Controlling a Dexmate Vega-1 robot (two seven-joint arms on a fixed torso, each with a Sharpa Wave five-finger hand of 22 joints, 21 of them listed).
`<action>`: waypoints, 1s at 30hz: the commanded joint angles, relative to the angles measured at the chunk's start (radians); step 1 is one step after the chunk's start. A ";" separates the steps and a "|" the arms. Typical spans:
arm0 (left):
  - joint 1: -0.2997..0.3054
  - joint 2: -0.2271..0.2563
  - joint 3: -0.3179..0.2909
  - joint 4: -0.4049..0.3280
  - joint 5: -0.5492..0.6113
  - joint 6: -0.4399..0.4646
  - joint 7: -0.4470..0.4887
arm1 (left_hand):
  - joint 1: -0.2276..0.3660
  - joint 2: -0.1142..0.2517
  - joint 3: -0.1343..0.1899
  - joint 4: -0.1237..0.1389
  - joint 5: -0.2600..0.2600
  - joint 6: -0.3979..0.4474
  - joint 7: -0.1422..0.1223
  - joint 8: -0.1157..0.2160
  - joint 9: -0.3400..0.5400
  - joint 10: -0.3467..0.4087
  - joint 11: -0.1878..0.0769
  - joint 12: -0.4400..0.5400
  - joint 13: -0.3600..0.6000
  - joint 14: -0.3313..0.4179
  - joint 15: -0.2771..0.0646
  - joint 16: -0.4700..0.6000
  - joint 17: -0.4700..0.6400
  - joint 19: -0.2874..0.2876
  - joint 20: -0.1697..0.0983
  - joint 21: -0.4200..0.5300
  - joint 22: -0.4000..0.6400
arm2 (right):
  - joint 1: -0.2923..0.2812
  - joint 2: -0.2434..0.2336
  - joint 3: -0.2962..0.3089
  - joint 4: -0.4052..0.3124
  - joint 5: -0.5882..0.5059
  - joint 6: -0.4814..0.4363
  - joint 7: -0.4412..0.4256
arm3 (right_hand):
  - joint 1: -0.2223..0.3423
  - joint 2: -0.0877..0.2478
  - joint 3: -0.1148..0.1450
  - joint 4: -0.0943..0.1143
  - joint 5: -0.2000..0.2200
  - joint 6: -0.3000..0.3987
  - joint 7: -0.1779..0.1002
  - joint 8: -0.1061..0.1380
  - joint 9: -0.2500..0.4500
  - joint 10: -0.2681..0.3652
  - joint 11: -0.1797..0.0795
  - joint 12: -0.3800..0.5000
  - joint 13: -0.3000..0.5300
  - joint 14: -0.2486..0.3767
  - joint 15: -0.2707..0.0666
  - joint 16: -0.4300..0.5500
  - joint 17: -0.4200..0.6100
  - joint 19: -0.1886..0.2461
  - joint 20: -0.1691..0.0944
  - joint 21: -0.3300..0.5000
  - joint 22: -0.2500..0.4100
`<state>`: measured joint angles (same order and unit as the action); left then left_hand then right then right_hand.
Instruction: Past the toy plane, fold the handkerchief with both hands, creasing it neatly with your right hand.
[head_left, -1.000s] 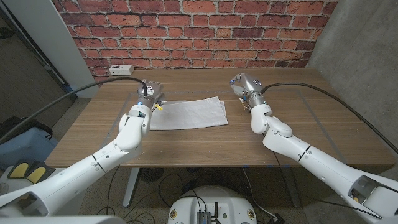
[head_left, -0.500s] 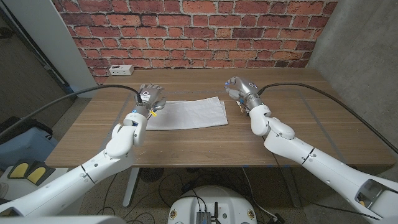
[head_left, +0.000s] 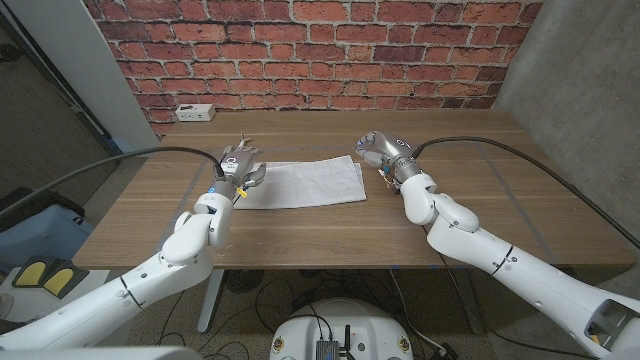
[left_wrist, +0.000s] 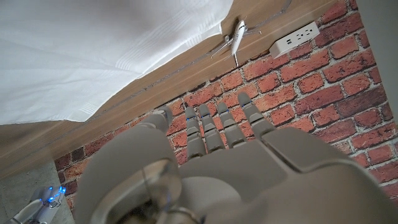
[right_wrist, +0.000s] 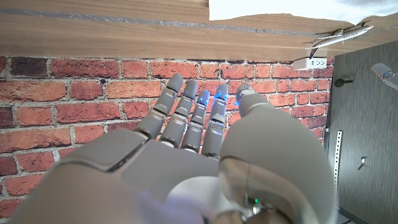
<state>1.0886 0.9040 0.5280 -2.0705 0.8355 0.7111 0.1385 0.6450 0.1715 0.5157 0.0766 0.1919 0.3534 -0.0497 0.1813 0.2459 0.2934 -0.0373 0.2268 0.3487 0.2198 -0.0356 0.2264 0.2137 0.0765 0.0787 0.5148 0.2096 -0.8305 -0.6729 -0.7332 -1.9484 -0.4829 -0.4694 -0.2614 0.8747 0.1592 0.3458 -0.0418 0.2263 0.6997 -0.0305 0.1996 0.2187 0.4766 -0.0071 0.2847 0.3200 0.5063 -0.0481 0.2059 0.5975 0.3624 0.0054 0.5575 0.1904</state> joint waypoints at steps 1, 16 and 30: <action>0.062 0.032 -0.025 -0.046 -0.098 0.016 0.047 | -0.014 0.000 0.005 0.000 -0.002 -0.001 -0.001 0.002 -0.004 -0.014 0.001 -0.010 -0.002 -0.008 -0.011 -0.010 -0.002 0.005 0.010 0.005 -0.001 | -0.026 0.003 -0.013 -0.029 -0.012 -0.012 0.021 | -0.007 0.000 0.009 -0.002 0.007 0.002 0.002 -0.001 0.002 -0.002 -0.002 -0.005 -0.001 -0.003 -0.077 -0.004 0.001 -0.002 0.006 0.001 0.000; 0.111 0.070 -0.060 -0.075 -0.222 0.000 0.089 | -0.032 -0.002 0.018 -0.008 -0.003 -0.060 0.001 -0.010 -0.027 -0.048 0.011 -0.026 -0.026 -0.037 0.005 -0.029 -0.015 -0.003 -0.032 0.003 -0.005 | -0.030 0.005 -0.039 -0.038 -0.027 -0.014 0.060 | -0.013 0.001 0.013 -0.008 0.011 -0.001 0.004 -0.002 -0.002 -0.005 0.000 -0.016 -0.006 -0.013 -0.073 -0.003 -0.007 -0.003 0.001 0.000 -0.001; 0.133 0.113 -0.094 -0.085 -0.371 -0.041 0.081 | -0.085 -0.011 0.017 -0.017 -0.014 -0.191 0.059 -0.014 -0.061 -0.150 0.005 -0.048 -0.085 -0.137 0.024 -0.054 -0.033 -0.036 -0.108 -0.023 -0.022 | -0.032 -0.007 -0.042 -0.057 0.009 -0.018 0.134 | -0.037 -0.011 0.031 -0.027 0.023 -0.129 -0.030 -0.031 -0.011 -0.058 -0.007 -0.065 -0.030 -0.086 -0.054 -0.024 -0.067 -0.044 -0.014 -0.022 -0.007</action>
<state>1.2031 0.9861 0.4580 -2.1454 0.5734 0.6971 0.2194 0.5757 0.1591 0.5414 0.0554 0.1844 0.1739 0.0072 0.1692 0.1858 0.1538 -0.0303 0.1803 0.2676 0.0941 -0.0137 0.1771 0.1778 0.0475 -0.0294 0.4953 0.1860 -0.8598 -0.6722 -0.7705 -1.9902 -0.4975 -0.4817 -0.1769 0.8499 0.1480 0.3701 -0.0648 0.2409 0.6059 -0.0479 0.1734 0.2089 0.4276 -0.0160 0.2279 0.2935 0.4309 -0.0455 0.1847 0.5405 0.3285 -0.0089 0.5419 0.1813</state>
